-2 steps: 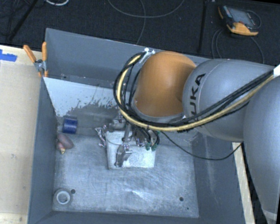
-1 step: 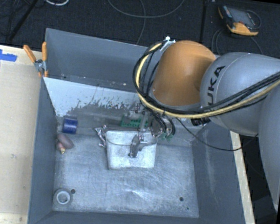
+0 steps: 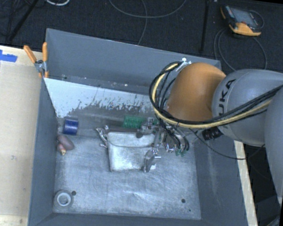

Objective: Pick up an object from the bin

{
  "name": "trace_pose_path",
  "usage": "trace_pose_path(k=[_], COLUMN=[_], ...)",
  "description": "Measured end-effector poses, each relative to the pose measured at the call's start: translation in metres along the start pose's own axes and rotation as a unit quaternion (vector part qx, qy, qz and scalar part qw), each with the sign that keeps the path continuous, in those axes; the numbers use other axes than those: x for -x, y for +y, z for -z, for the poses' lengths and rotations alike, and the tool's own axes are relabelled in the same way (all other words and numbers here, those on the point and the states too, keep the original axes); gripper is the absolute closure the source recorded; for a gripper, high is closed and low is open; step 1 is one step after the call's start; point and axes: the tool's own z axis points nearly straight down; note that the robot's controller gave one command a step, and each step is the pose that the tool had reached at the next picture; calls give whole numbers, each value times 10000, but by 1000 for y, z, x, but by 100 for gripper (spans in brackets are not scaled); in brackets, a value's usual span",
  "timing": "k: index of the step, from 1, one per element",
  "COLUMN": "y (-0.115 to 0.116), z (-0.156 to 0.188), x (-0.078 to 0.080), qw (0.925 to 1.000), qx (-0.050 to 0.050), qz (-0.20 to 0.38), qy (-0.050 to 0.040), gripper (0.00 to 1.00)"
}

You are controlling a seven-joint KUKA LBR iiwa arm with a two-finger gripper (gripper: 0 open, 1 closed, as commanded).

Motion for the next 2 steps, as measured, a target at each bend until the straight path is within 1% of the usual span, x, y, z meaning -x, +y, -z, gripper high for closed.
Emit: trace_pose_path(k=[1, 2], y=[12, 13], z=[-13, -17], x=[-9, -14], qw=[9999, 9999], qx=[-5, 12], qz=[123, 115], qy=[-34, 71], gripper=[0, 100])
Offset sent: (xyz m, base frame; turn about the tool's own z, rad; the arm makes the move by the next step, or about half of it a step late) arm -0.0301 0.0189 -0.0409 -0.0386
